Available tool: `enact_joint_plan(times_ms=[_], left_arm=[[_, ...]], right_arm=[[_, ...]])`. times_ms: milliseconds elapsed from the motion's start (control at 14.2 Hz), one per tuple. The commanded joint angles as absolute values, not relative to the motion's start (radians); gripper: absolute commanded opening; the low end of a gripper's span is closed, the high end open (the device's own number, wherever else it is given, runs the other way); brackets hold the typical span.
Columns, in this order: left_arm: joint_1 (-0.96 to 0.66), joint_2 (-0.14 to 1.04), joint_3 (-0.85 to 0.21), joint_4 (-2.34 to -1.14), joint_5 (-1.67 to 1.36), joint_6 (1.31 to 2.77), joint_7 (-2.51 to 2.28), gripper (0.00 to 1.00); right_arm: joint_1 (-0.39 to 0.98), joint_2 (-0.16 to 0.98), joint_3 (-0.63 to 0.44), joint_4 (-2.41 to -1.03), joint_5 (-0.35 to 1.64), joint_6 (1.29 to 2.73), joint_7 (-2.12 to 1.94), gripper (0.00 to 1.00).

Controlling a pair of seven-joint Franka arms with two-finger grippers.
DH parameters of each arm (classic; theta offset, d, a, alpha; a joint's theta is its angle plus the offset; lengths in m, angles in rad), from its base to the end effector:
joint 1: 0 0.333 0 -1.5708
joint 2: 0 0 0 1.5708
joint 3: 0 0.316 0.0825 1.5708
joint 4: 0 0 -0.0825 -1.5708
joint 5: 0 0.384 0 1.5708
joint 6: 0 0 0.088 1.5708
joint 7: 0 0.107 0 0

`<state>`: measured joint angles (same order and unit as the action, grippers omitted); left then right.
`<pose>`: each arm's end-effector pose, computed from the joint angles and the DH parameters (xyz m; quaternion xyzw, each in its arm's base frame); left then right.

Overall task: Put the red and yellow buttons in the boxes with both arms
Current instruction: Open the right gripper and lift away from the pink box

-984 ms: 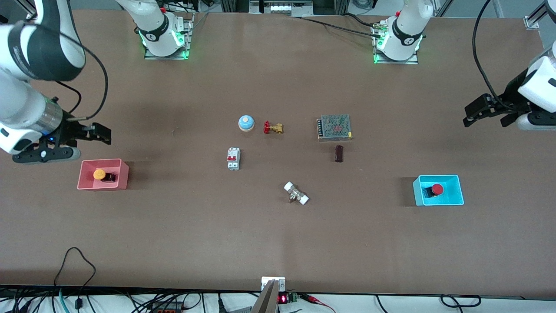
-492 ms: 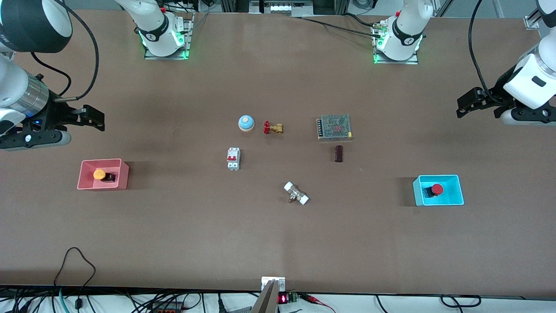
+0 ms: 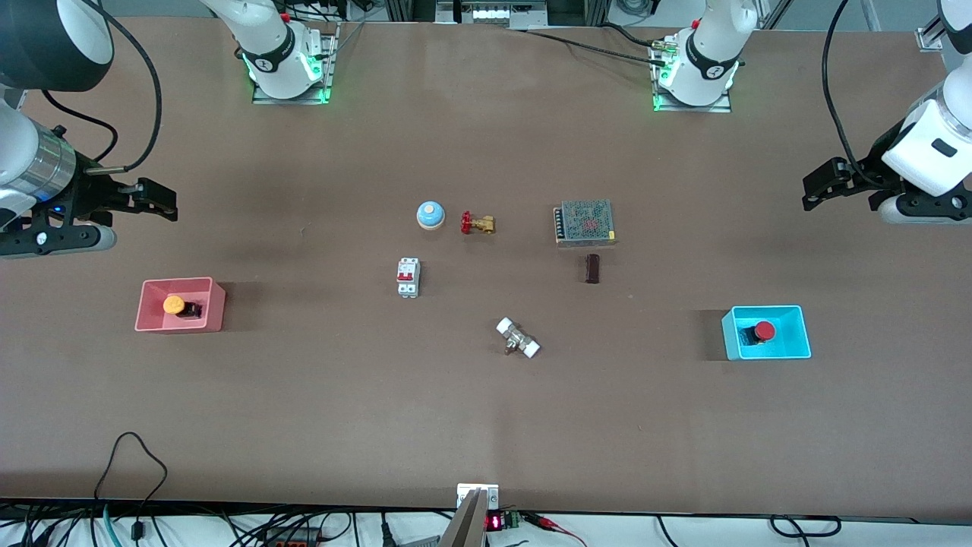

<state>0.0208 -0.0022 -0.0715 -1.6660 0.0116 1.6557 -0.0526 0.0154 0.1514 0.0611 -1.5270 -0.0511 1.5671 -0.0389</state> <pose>0.5583 -0.0272 0.5880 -1.0000 -0.0004 0.0037 0.0061 0.5942 0.0376 0.5579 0.9965 0.0588 -0.0551 0.0219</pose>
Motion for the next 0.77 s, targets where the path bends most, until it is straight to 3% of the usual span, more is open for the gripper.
enact_joint_plan(times_ms=[0, 703], left_arm=[[0.029, 0.021, -0.084, -1.643, 0.032, 1.647, -0.037, 1.0], [0.017, 0.023, -0.094, -1.635, 0.044, 1.654, -0.034, 1.0]], right_arm=[[0.031, 0.167, 0.049, -1.489, -0.035, 1.537, -0.029, 1.0], [0.026, 0.164, 0.049, -1.489, -0.046, 1.517, 0.014, 1.0]])
